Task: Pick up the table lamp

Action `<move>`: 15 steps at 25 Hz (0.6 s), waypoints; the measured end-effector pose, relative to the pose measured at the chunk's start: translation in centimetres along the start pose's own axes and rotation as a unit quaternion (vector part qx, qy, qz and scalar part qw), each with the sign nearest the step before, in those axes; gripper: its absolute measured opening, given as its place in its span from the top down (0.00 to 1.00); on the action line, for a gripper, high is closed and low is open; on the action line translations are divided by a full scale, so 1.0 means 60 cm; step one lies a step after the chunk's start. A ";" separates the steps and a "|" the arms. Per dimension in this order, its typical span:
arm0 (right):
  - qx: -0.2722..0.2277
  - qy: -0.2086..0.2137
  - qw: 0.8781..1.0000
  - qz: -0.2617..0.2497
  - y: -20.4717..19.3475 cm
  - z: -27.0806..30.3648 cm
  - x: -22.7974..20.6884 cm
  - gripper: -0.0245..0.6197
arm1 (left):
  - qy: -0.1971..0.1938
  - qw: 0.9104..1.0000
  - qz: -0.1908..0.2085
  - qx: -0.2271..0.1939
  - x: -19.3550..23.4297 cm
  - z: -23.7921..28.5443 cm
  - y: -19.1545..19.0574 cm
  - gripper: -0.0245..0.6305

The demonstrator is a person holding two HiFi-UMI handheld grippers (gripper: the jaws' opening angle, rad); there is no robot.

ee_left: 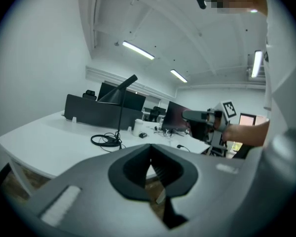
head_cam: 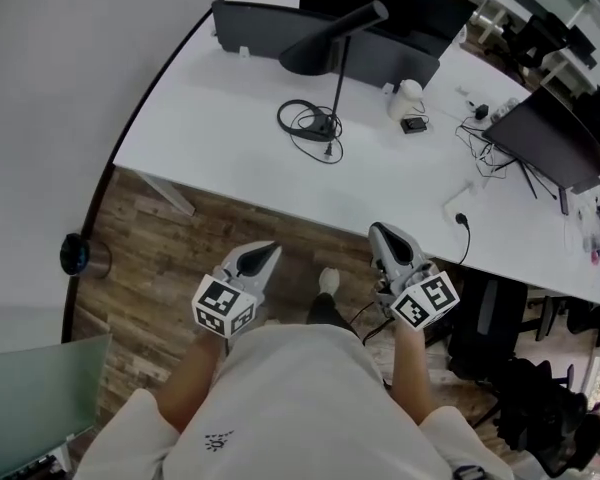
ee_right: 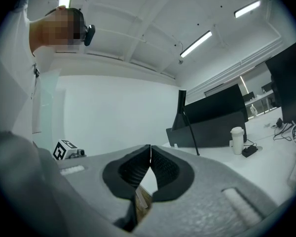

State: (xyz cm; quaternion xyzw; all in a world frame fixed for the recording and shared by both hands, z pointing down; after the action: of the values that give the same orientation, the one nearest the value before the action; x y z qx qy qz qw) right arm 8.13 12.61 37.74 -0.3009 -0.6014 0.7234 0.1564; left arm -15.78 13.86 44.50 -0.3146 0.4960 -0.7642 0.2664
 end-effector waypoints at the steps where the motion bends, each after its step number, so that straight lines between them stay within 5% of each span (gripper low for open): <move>1: 0.003 0.003 1.000 0.002 0.005 0.006 -0.020 0.96 | -0.002 1.000 -0.001 0.000 0.002 0.020 0.009 0.97; 15: 0.006 0.079 0.997 0.014 0.081 0.101 -0.270 0.96 | 0.038 0.999 -0.014 -0.007 0.029 0.257 0.121 0.97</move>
State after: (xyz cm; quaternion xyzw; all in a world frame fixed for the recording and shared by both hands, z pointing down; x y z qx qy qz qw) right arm 17.51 -2.72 37.66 -0.3646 -0.5785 0.7032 0.1945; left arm -4.75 0.84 42.94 -0.2942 0.5063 -0.7760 0.2342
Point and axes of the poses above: the fingertips, and each gripper's own axes: z forward along the fingers, x to its left, y out of its top, the point moved 5 cm from there along -z, backward along the fingers, and after that the axes turned 4 degrees about x, right-handed, at the moved point
